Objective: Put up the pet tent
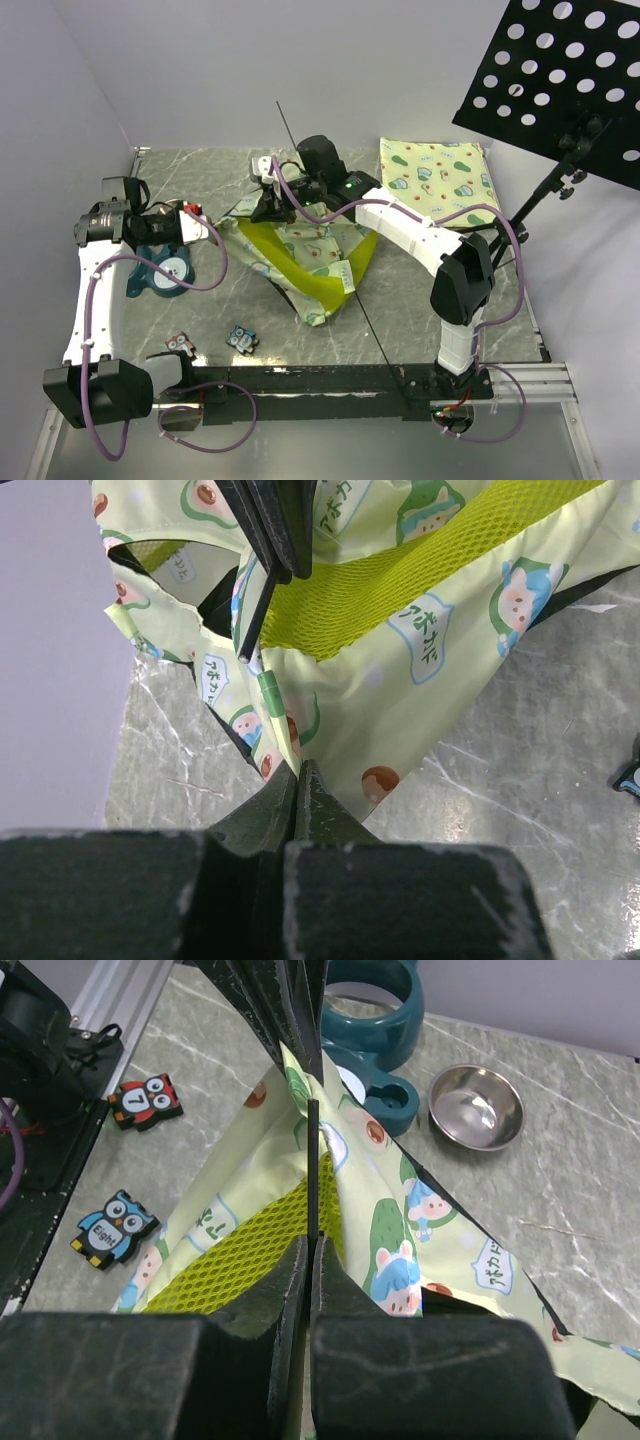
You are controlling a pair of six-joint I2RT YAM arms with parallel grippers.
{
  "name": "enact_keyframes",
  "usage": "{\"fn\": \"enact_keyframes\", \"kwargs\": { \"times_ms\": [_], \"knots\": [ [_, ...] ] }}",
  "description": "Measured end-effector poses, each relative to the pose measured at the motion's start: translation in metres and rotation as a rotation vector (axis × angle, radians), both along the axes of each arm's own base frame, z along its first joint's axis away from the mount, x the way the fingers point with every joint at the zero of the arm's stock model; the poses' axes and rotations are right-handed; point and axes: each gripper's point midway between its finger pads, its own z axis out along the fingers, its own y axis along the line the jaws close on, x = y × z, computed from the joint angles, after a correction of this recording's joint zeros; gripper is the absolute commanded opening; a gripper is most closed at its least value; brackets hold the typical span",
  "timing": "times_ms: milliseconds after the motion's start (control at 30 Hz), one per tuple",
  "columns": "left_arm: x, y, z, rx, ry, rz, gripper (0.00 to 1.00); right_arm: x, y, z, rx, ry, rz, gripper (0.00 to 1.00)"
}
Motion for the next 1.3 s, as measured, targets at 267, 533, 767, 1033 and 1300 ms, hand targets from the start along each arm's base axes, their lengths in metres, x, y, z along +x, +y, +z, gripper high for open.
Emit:
{"fn": "enact_keyframes", "kwargs": {
  "times_ms": [267,533,767,1033,1300],
  "knots": [
    [0.0,-0.001,0.0,0.002,-0.003,-0.006,0.01,-0.003,0.001,-0.004,-0.016,-0.01,0.008,0.0],
    [0.0,-0.001,-0.001,0.003,-0.001,-0.007,0.01,-0.003,0.005,-0.017,-0.04,-0.007,0.018,0.0],
    [0.001,-0.001,-0.004,0.002,0.013,-0.007,0.02,-0.002,0.008,-0.03,-0.068,0.001,0.022,0.0],
    [0.001,-0.005,-0.006,0.019,0.027,-0.023,0.03,0.001,0.011,-0.016,-0.049,-0.018,0.015,0.0],
    [0.003,-0.008,-0.011,0.041,0.046,-0.029,0.05,0.0,0.013,-0.012,-0.056,-0.045,0.018,0.0]
  ]
}}
